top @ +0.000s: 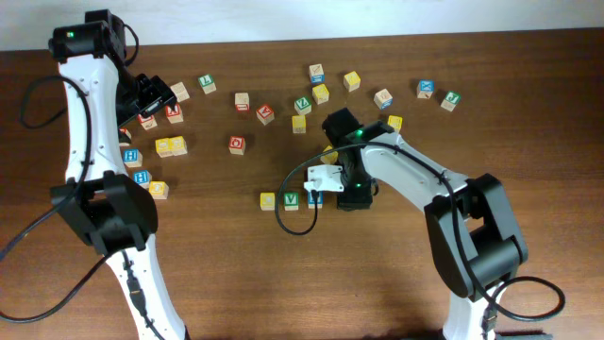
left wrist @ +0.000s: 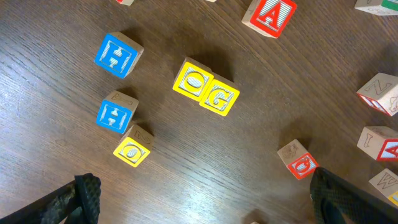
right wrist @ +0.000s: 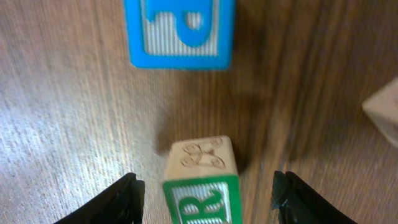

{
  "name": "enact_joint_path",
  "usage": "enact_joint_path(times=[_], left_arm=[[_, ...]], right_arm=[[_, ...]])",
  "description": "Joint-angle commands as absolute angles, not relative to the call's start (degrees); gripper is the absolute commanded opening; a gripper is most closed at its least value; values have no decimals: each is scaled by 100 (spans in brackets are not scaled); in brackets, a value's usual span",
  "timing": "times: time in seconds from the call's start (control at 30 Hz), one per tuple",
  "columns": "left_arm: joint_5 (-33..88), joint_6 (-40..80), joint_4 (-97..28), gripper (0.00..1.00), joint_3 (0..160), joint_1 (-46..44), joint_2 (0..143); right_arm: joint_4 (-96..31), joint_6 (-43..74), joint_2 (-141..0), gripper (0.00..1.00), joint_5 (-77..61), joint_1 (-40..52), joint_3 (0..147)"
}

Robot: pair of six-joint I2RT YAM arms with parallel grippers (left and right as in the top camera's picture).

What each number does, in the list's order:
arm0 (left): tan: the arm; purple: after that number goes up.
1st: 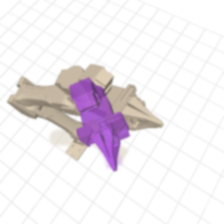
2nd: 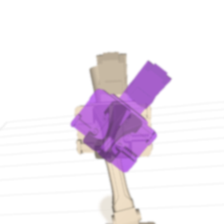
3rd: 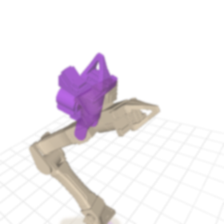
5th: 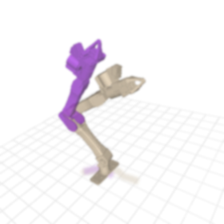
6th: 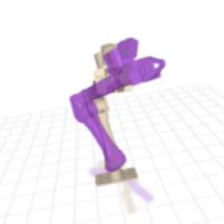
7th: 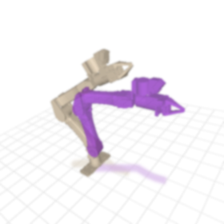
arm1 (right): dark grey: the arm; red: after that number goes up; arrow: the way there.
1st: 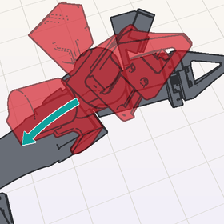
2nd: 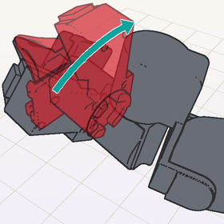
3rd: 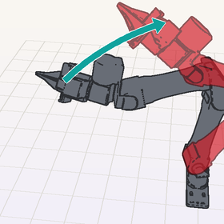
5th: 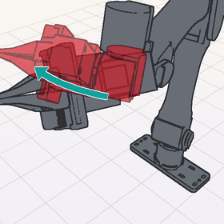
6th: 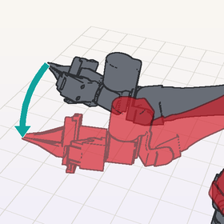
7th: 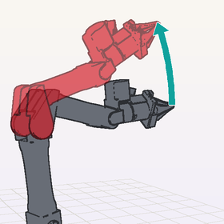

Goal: Spell out CVPR
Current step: 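Carry the green R block toward the right of the blue P block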

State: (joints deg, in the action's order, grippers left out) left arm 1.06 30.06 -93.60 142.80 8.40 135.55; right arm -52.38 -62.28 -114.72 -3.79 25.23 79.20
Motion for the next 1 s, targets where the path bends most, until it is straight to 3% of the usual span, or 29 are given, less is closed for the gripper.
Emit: enact_joint_path(times=[0.0,0.23,0.3,0.43,0.5,0.57,0.7,0.77,0.8,0.87,0.97], left_arm=[[40,3079,-9354,99,14339,891,13533],[40,3079,-9354,99,14339,891,13533],[40,3079,-9354,99,14339,891,13533],[40,3079,-9354,99,14339,891,13533],[40,3079,-9354,99,14339,891,13533],[40,3079,-9354,99,14339,891,13533],[40,3079,-9354,99,14339,891,13533],[40,3079,-9354,99,14339,891,13533],[40,3079,-9354,99,14339,891,13533],[40,3079,-9354,99,14339,891,13533],[40,3079,-9354,99,14339,891,13533]], right_arm=[[-5242,-6031,-11480,56,-432,2425,7863],[-5094,-5905,-11480,53,-716,2425,7863],[-5083,-5800,-11480,45,-714,2425,7863],[-5048,-5293,-11480,42,-716,2425,7863],[-4993,-4523,-11480,35,-718,2425,7863],[-4936,-3566,-11480,39,-720,2425,7863],[-4925,-1581,-11480,31,-860,2434,7863],[-4923,-1083,-11480,19,-860,2434,7863],[-4923,-910,-11480,19,-862,2434,7863],[-4943,-655,-11480,32,-895,2434,7863],[-4947,-652,-11480,38,-1103,2434,7863]])
